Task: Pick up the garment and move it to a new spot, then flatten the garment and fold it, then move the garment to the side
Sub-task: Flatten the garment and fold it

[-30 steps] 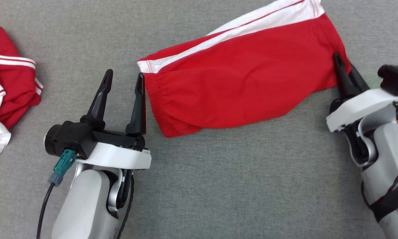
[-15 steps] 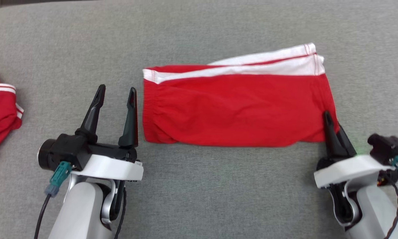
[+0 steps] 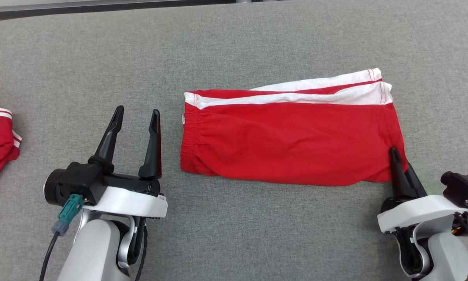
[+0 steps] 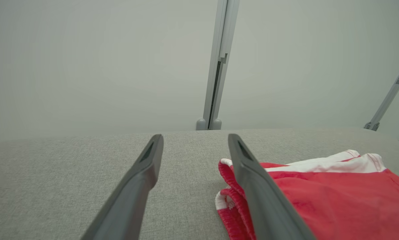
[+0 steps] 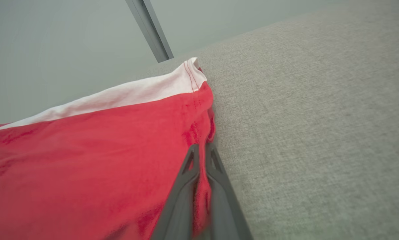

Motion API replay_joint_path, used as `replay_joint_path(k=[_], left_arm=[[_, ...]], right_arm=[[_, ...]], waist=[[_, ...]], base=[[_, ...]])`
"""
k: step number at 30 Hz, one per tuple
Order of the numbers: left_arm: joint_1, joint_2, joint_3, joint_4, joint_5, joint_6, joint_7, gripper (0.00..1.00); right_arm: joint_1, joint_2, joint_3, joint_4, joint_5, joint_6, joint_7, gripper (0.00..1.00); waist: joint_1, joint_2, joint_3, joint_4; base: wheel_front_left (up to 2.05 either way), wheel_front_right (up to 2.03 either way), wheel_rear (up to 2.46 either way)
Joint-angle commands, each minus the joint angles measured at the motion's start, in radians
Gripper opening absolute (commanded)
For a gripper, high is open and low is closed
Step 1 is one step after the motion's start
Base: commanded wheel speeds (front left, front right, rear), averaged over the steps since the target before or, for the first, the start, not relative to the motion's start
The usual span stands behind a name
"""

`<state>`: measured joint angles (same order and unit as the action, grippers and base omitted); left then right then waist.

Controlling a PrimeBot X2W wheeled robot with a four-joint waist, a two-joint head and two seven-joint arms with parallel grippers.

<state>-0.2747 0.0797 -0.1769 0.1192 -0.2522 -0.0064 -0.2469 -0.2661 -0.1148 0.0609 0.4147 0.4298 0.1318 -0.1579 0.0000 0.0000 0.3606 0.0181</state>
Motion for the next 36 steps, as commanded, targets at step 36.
replay_joint_path(k=[36], left_arm=[[-0.049,-0.018,-0.027,0.030,-0.036,0.019,-0.019,1.00]], right_arm=[[-0.321,0.062,0.692,-0.016,0.137,-0.001,0.097,0.00]], waist=[[0.0000,0.0000,0.014,0.102]], base=[[0.00,0.00,0.00]])
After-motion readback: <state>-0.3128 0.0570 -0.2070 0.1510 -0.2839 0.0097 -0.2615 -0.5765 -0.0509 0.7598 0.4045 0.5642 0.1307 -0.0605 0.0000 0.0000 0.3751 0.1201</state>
